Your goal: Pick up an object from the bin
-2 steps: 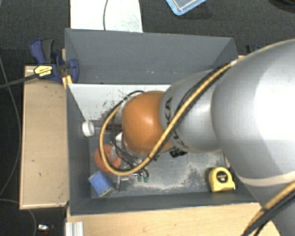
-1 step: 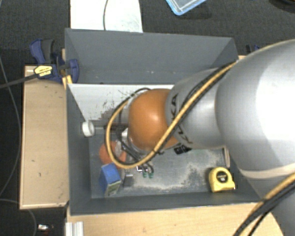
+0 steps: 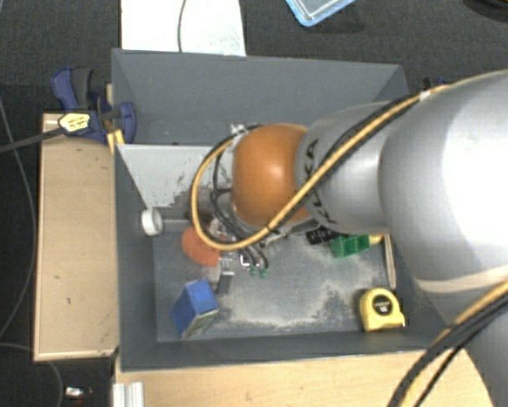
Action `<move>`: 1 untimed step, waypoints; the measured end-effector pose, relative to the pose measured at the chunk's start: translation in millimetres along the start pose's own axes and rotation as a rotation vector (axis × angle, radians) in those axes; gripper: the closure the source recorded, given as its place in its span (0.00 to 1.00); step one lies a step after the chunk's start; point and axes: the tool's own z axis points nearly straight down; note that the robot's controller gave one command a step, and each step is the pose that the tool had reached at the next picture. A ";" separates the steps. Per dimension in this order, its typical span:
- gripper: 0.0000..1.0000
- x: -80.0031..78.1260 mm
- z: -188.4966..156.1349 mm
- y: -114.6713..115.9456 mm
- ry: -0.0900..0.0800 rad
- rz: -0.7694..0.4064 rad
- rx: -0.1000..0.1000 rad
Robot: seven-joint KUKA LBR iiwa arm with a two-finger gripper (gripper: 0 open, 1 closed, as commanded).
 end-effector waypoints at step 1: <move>1.00 -22.6 -0.6 -22.5 -0.006 -0.118 -0.004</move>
Offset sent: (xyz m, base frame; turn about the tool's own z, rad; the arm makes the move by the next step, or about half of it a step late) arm 0.0000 0.0000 0.0000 0.0000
